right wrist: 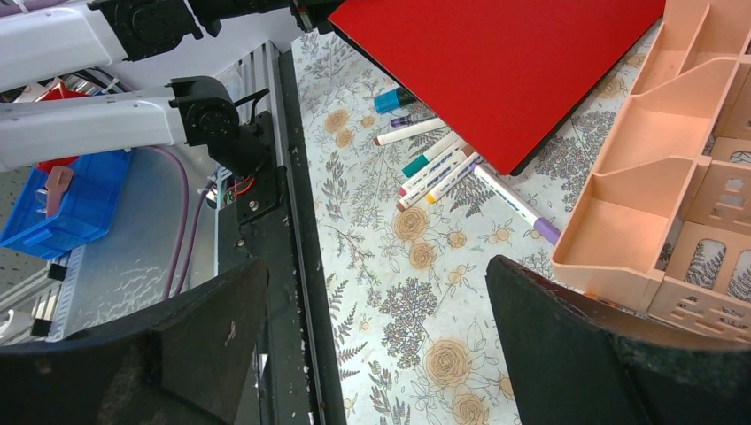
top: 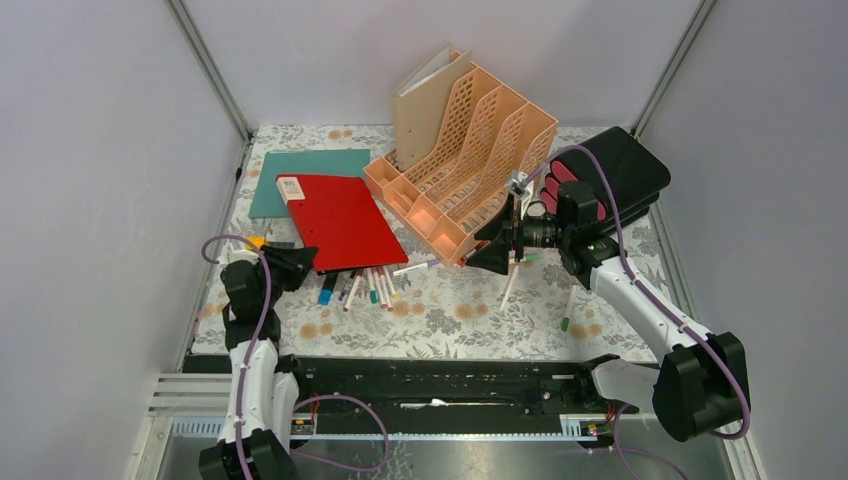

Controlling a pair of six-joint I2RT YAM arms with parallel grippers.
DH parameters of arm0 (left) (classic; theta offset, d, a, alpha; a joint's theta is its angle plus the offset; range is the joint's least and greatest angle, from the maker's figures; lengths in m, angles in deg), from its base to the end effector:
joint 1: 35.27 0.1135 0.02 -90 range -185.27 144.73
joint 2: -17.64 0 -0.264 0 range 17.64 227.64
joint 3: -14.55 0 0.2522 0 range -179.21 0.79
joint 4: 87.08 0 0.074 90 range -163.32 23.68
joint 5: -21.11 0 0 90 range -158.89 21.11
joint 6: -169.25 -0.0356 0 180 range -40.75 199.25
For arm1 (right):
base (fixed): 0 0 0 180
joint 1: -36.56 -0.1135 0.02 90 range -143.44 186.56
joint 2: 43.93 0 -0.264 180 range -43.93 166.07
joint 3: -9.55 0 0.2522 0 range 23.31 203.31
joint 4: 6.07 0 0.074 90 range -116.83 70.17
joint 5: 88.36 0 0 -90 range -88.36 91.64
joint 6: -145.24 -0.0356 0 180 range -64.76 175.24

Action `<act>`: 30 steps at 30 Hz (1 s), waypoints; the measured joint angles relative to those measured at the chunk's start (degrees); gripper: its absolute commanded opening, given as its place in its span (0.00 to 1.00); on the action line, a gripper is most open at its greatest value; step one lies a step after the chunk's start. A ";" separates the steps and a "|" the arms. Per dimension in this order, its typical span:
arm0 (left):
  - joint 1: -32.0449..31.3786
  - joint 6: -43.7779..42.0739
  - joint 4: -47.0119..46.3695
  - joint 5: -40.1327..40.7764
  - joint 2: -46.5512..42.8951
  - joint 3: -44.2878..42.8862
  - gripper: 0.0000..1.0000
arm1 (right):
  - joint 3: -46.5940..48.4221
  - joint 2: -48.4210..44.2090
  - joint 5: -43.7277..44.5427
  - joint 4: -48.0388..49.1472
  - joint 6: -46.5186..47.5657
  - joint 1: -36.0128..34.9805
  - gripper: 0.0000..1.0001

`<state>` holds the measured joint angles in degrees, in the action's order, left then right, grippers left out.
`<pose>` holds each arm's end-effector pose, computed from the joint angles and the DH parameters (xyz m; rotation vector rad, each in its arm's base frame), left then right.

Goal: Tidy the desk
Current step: Pick up the folder from the center of the board.

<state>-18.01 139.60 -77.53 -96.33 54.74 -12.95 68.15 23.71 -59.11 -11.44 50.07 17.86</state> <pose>0.1556 0.0312 0.1960 -0.9605 1.7362 -0.9546 0.2336 0.1119 0.2953 -0.9661 1.5947 1.2456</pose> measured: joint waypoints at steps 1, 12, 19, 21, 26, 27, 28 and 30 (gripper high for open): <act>0.00 0.66 0.04 -0.13 0.00 -0.22 0.00 | 0.00 0.00 0.00 0.02 0.00 0.00 1.00; 0.02 5.84 4.07 -0.15 -4.66 -5.97 0.00 | 0.00 0.00 -1.40 0.00 -0.02 0.00 1.00; 0.07 7.87 5.20 -0.68 -8.24 -9.09 0.00 | 0.00 0.02 -1.95 0.26 -1.20 0.00 1.00; 0.04 8.28 5.73 -1.18 -8.72 -10.03 0.00 | 0.00 0.15 -2.05 1.22 -2.69 -0.02 1.00; 0.04 9.27 7.43 -2.58 -8.94 -11.43 0.00 | 0.17 2.14 -2.29 4.44 -7.93 -0.42 1.00; 0.02 9.66 7.54 -2.91 -8.94 -11.61 0.00 | 0.50 2.97 -2.27 4.83 -9.09 -0.63 1.00; -0.07 10.03 7.54 -3.19 -8.94 -11.76 0.00 | 1.03 3.82 -2.19 4.87 -10.21 -0.92 1.00; -0.37 10.71 7.58 -3.80 -8.92 -12.24 0.00 | 2.23 5.81 -1.73 5.60 -12.81 -1.46 1.00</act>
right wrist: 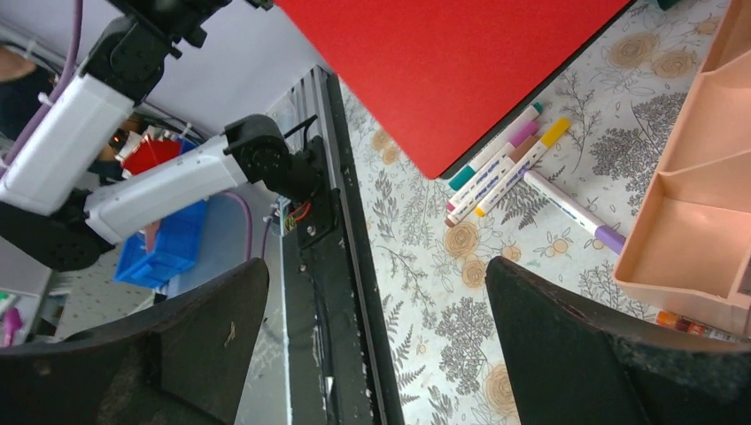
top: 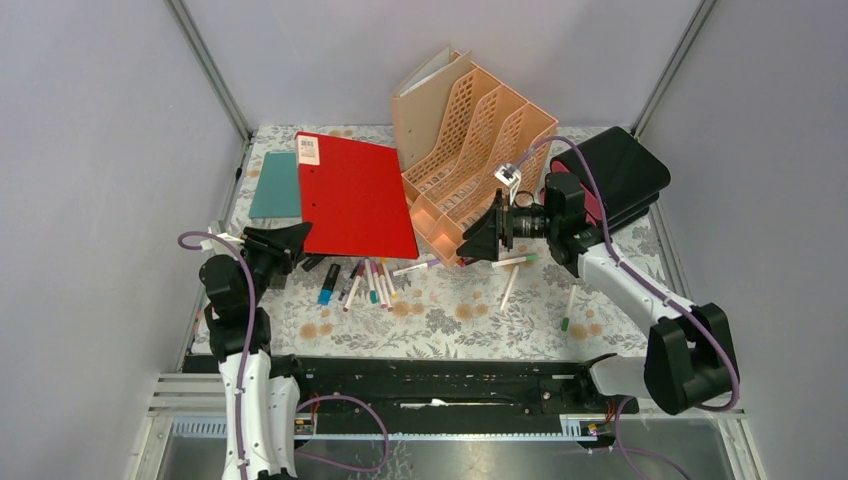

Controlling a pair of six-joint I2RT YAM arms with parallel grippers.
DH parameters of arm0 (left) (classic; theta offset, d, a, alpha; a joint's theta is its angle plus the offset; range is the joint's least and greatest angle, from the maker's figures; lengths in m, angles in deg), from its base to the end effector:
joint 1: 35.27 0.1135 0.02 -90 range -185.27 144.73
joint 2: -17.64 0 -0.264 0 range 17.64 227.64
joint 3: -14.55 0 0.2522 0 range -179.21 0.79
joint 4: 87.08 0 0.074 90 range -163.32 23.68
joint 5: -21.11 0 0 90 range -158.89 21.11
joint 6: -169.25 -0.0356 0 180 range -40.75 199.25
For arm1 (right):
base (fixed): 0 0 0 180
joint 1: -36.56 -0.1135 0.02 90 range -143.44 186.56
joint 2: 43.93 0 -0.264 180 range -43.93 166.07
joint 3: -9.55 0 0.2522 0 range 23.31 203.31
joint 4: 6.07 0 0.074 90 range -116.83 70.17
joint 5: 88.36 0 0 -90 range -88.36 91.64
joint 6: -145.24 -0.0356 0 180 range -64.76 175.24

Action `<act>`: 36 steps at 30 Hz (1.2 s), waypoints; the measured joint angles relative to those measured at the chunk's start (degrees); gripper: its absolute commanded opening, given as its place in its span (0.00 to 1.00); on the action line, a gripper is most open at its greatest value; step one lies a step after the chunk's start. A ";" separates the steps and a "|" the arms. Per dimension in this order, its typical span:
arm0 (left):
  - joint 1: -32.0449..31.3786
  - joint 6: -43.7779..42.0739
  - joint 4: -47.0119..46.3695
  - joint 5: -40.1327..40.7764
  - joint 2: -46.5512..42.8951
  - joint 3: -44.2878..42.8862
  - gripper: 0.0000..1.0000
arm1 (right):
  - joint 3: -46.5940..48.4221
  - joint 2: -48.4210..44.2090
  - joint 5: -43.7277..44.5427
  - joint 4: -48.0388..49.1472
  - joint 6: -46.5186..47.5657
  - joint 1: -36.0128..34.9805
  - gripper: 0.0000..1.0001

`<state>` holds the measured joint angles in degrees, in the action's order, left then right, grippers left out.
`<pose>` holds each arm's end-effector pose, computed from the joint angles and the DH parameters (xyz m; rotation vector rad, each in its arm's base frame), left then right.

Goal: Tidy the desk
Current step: Pick up the folder from the center of the board.

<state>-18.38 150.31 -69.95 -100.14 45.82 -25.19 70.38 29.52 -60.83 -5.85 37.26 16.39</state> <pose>0.1377 0.0225 0.2786 -0.8884 1.5552 -1.1494 0.2512 0.1259 0.2920 -0.8644 1.6900 1.4262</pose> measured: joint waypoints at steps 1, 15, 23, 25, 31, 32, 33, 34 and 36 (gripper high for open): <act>-0.17 0.28 0.00 -0.26 0.02 -0.37 0.00 | 0.50 0.96 0.24 0.74 -1.46 -0.24 1.00; -2.82 7.74 -7.02 -3.85 -0.74 1.14 0.00 | 0.13 18.23 10.23 25.97 -27.12 -5.09 1.00; -3.78 10.67 -10.19 -5.29 -0.72 2.23 0.00 | 1.05 26.75 11.82 43.39 -42.60 -6.05 1.00; -4.13 11.47 -11.63 -5.84 -0.70 2.45 0.00 | 1.62 27.45 11.93 46.25 -45.33 -6.08 1.00; -5.44 12.79 -13.94 -7.65 -0.68 2.91 0.00 | 1.95 27.69 11.76 55.98 -51.74 -6.14 0.91; -5.73 12.79 -13.99 -7.96 -0.68 2.91 0.00 | 1.95 27.50 11.61 56.26 -51.95 -6.16 0.85; -6.01 12.76 -13.99 -8.31 -0.63 2.91 0.00 | 1.92 27.04 11.26 56.13 -52.04 -6.16 0.77; -6.29 12.74 -14.01 -8.68 -0.57 2.91 0.00 | 1.92 26.36 10.80 55.84 -51.95 -6.16 0.69; -6.80 12.57 -14.16 -9.35 -0.33 2.91 0.00 | 1.92 24.39 10.32 54.69 -51.08 -6.16 0.43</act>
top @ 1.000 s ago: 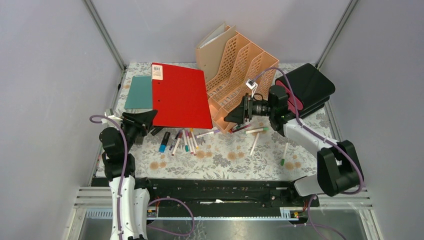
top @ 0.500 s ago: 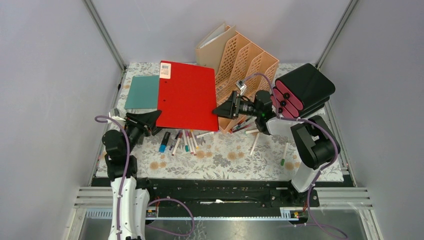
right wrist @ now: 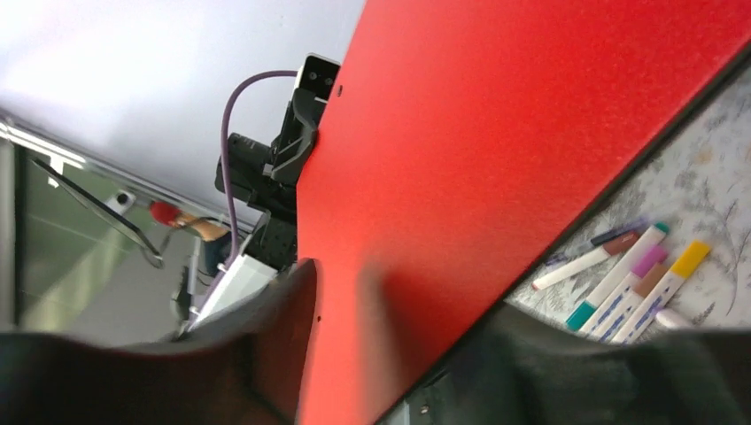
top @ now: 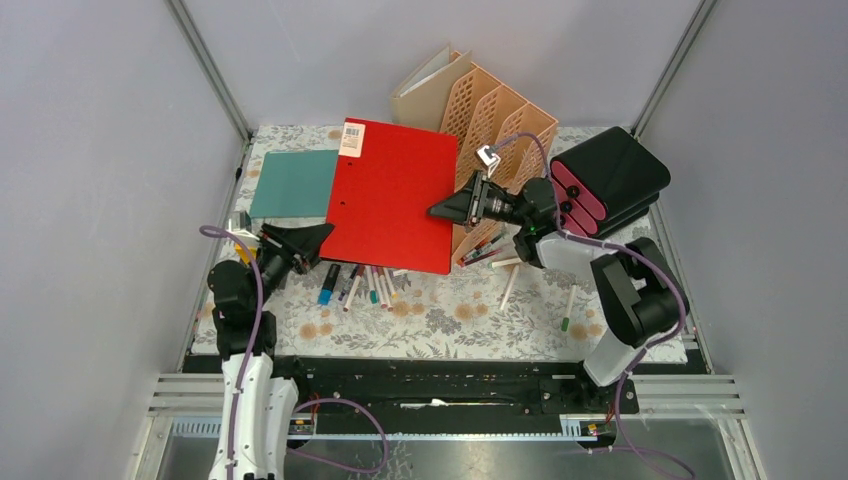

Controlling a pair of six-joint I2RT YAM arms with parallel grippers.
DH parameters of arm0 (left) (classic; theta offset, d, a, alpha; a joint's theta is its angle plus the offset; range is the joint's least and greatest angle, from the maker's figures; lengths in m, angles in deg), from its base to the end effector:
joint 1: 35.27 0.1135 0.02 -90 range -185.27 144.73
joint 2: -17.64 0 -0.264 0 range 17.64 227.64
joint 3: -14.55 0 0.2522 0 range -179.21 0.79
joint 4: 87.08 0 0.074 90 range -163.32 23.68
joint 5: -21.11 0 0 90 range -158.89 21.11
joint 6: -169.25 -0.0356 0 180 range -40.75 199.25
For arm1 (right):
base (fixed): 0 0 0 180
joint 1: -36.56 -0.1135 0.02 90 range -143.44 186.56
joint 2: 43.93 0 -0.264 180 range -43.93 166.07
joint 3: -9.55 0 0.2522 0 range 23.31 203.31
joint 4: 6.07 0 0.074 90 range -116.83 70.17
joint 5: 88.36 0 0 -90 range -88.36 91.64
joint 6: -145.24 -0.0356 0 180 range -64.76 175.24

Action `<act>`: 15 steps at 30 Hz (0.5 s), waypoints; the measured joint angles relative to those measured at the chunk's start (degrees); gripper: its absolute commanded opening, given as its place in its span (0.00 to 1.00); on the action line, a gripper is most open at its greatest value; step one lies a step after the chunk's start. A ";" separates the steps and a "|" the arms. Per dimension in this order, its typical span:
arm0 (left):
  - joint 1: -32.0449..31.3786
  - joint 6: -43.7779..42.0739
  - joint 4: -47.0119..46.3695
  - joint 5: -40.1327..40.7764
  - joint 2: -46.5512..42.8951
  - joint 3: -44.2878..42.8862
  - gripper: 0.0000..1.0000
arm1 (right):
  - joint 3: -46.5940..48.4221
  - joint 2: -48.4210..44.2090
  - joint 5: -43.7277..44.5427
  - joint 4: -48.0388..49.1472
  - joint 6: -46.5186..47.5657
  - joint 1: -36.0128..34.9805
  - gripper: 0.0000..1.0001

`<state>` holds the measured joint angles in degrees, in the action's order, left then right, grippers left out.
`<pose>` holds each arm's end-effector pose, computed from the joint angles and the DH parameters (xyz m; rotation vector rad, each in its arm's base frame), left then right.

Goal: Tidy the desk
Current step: Pick up the folder from the center of the board.

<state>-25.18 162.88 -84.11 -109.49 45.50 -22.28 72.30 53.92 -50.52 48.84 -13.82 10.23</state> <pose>0.1381 0.0011 0.2868 -0.7061 1.5476 -1.5123 0.3035 0.1816 0.2625 -0.3883 1.6182 1.8871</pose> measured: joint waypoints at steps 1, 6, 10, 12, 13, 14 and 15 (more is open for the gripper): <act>-0.13 0.02 -0.24 -0.24 0.09 0.00 0.00 | -0.02 -1.33 -0.13 -0.92 0.44 0.00 0.29; -0.59 -1.68 -3.67 -2.78 1.05 -0.04 0.15 | -0.83 -10.38 -0.96 -8.83 2.54 0.15 0.00; -2.67 -3.23 -8.09 -5.77 1.46 -0.17 0.77 | -2.12 -17.92 -1.42 -18.62 7.98 1.31 0.00; -3.91 -2.86 -10.67 -7.13 3.10 0.00 0.97 | -2.19 -21.14 -4.46 -21.07 12.55 2.62 0.00; -4.48 -2.27 -13.53 -7.89 4.44 0.24 0.98 | -2.19 -22.27 -6.23 -21.86 14.16 3.30 0.00; -4.74 -1.79 -16.68 -8.85 5.68 0.46 0.99 | -2.19 -23.19 -7.98 -22.64 15.45 4.15 0.00; -5.01 -1.49 -19.76 -9.55 6.69 0.74 0.99 | -2.19 -24.02 -10.03 -23.56 17.00 5.53 0.00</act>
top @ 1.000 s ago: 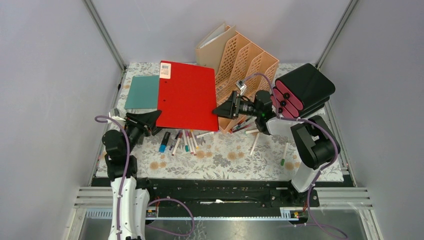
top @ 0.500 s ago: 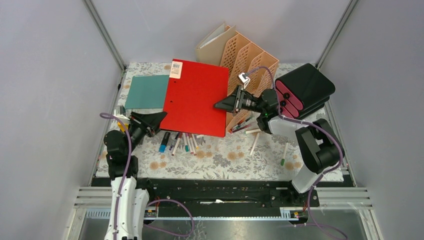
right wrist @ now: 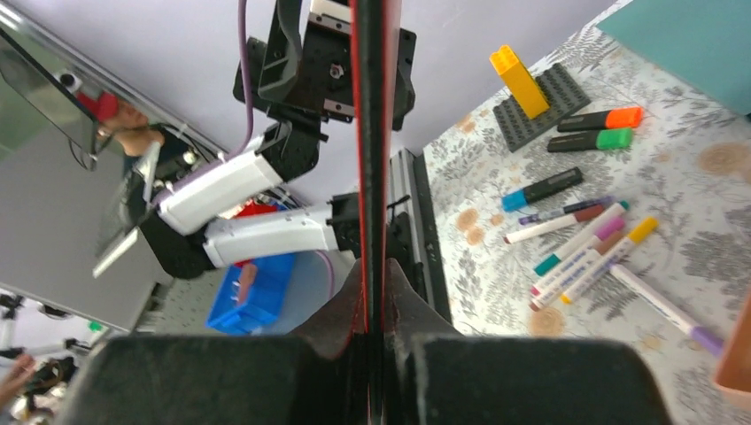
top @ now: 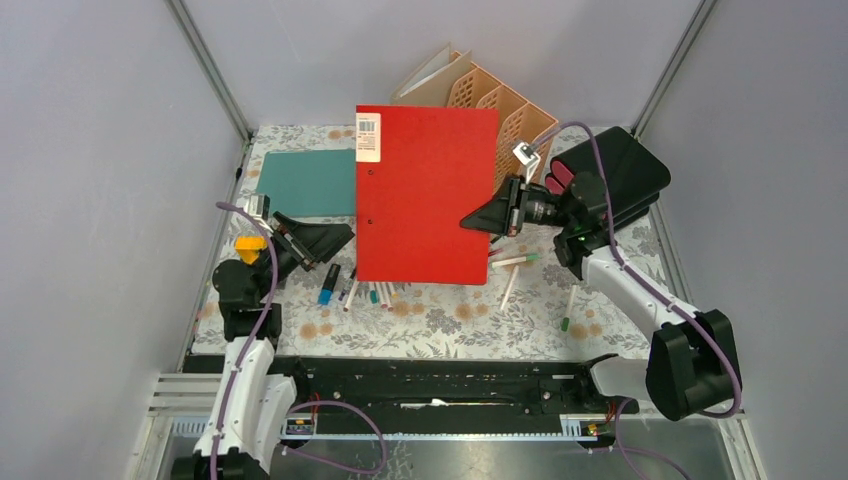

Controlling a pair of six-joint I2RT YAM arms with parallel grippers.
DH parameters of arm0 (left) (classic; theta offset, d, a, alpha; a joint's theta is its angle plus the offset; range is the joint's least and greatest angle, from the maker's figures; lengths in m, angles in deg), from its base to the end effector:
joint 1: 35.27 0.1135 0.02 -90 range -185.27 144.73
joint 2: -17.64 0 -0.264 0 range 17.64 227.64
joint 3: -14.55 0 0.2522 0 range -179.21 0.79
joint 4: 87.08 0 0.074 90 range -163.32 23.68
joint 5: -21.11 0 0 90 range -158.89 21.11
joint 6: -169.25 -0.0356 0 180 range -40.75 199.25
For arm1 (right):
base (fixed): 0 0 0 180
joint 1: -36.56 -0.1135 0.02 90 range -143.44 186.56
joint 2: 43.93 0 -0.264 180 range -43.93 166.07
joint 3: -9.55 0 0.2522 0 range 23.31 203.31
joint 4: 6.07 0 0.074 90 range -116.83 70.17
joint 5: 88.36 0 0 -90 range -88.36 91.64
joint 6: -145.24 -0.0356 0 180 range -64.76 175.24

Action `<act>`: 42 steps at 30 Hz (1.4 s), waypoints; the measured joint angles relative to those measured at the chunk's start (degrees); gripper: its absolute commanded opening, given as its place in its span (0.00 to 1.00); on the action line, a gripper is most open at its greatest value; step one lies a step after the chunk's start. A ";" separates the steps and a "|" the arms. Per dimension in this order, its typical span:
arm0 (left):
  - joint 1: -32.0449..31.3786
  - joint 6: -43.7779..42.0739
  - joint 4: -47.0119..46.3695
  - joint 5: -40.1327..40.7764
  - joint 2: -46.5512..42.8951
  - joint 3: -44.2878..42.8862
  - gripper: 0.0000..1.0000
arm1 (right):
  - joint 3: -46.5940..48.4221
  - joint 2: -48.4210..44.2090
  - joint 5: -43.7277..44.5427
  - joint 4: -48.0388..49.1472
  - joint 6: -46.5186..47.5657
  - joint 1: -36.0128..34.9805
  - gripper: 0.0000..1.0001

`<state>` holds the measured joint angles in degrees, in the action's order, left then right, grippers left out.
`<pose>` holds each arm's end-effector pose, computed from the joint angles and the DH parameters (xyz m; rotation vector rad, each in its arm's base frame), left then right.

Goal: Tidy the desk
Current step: Pick up the folder from the center of the board, then place the folder in the storage box.

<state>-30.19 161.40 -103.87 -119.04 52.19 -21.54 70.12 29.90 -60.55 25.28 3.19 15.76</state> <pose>0.1484 -0.0142 0.3004 -0.2934 1.5565 -1.6332 0.2488 0.1282 0.3373 -0.6830 1.5256 1.6759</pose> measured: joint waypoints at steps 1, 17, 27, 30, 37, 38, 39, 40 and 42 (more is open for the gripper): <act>-0.11 0.26 -3.30 -0.74 1.18 0.39 0.99 | 0.00 -0.39 -1.36 -0.50 1.07 1.05 0.00; -12.26 -10.78 -28.13 -3.26 17.86 -0.02 0.99 | 0.07 -4.48 -14.16 -10.34 14.51 8.07 0.00; -19.74 -25.00 -22.77 -6.16 24.98 -8.79 0.81 | 0.07 -4.55 -16.37 -12.70 17.31 8.07 0.00; -19.82 -28.63 -19.02 -8.37 27.19 -12.26 0.73 | 0.09 -4.55 -16.85 -13.27 17.94 8.07 0.00; -19.82 -32.83 -15.21 -10.78 28.52 -14.95 0.00 | 0.26 -4.57 -17.00 -14.82 19.78 8.07 0.00; -19.80 -32.37 -15.15 -11.39 28.70 -14.97 0.00 | 0.26 -4.57 -17.03 -15.15 20.17 8.07 0.00; -19.82 -32.68 -15.67 -11.52 28.87 -14.99 0.00 | 0.26 -4.57 -17.05 -15.39 20.70 8.09 0.00; -19.82 -32.11 -16.17 -11.63 28.96 -15.02 0.00 | 0.31 -4.57 -16.98 -15.74 21.05 8.11 0.00; -19.82 -31.23 -17.38 -12.00 28.96 -14.93 0.00 | 0.37 -4.57 -17.07 -16.22 21.64 8.17 0.00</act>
<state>-50.01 130.16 -121.24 -131.04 81.15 -36.47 70.49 25.33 -77.62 9.06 24.83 23.93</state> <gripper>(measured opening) 0.280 0.044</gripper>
